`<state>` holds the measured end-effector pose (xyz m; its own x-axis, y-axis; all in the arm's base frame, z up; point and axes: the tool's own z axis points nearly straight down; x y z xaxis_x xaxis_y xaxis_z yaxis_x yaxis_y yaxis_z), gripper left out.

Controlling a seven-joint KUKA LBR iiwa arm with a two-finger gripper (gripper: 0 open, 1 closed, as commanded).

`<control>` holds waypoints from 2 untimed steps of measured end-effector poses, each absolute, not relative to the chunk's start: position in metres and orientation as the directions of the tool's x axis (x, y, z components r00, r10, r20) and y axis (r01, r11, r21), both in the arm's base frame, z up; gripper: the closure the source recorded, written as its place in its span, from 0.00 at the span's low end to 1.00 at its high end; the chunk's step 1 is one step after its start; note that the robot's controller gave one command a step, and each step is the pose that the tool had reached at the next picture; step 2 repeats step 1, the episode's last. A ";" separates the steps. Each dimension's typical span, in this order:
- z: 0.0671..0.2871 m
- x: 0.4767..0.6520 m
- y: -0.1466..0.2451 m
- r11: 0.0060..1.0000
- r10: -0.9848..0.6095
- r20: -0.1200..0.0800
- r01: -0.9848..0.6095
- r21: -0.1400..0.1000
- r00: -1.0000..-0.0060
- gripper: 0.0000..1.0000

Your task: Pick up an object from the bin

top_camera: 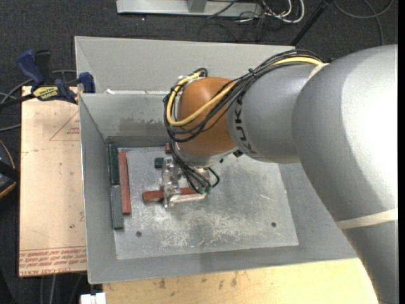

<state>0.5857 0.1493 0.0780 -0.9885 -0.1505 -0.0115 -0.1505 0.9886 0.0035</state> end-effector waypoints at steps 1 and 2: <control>0.225 0.584 0.139 0.990 -0.144 -0.006 -0.144 0.001 -0.989 1.00; 0.225 0.584 0.139 0.990 -0.144 -0.006 -0.144 0.001 -0.989 1.00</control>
Offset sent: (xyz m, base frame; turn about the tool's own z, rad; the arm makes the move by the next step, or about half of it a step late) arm 0.0000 0.0000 0.0000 0.0000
